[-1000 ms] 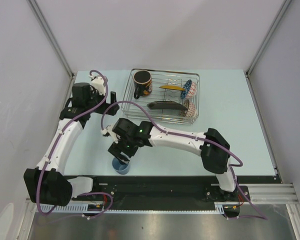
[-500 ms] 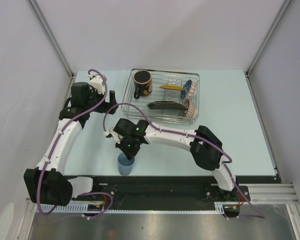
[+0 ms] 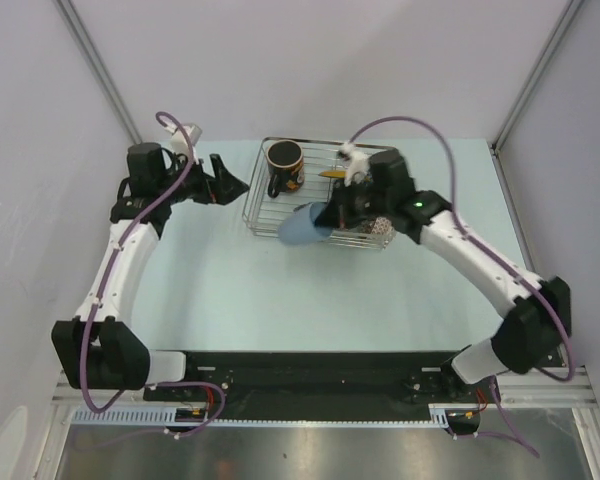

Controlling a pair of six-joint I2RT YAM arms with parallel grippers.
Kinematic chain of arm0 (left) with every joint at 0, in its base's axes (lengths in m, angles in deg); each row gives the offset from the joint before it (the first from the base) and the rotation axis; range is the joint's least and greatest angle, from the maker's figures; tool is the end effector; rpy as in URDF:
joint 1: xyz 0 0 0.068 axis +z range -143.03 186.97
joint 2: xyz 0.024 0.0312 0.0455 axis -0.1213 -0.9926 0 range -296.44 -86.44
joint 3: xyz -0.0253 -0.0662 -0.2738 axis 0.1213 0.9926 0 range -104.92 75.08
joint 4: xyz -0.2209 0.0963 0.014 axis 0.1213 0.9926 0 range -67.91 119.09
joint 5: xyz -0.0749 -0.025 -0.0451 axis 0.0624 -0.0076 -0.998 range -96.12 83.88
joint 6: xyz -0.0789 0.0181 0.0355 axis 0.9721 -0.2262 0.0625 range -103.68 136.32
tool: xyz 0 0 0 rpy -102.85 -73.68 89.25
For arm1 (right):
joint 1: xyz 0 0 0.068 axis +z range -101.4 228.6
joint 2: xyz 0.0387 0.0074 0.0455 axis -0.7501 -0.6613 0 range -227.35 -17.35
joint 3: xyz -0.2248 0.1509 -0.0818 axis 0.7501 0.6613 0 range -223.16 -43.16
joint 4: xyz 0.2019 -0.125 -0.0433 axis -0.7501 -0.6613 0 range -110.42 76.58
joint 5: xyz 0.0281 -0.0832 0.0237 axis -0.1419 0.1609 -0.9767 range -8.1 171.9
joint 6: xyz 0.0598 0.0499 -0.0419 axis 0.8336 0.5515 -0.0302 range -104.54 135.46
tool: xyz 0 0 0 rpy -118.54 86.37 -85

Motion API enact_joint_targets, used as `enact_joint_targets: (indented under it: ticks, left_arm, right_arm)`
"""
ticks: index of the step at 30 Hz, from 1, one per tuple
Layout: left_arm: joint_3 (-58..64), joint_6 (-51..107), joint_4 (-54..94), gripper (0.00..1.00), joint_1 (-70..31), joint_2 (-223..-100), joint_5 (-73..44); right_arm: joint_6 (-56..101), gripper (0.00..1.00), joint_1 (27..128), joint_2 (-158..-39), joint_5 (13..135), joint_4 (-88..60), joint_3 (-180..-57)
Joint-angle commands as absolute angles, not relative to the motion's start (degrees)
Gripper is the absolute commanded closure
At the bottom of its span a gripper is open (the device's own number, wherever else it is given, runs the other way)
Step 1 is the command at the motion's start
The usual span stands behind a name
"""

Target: Load the mixed dishes into the dish rack

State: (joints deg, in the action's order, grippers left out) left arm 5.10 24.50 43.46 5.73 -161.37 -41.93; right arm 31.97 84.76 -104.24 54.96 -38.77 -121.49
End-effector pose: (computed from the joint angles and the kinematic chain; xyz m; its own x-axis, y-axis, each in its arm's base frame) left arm 0.2990 -0.0524 0.3578 -0.5160 -0.1043 -0.8502 0.4732 0.7927 -0.3844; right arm 0.2654 0.2380 0.3331 -0.6676 -0.1741 -0.7239 -0.6674 0.5708 0.4782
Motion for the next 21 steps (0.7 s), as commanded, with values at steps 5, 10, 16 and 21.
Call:
enact_joint_targets:
  ticks: [5,10,16,21]
  left_arm:
    - [9.58,71.13,-2.34,0.0,5.92,-167.73,-82.82]
    - [10.65,74.49,-5.85,0.0,5.13,-168.0,-82.67]
    - [13.73,86.96,-21.74,0.0,2.93,-167.12,-83.37]
    - [15.22,90.59,-27.65,0.0,1.35,-167.03,-84.08]
  right_arm:
    - [57.71,1.0,77.61,-99.7,34.98,-4.33,-115.32]
    - [64.67,1.0,76.55,-102.78,32.95,3.45,-115.23]
    - [66.43,1.0,76.55,-104.36,32.51,5.82,-115.23]
    - [68.62,1.0,76.64,-105.51,32.33,8.72,-115.23]
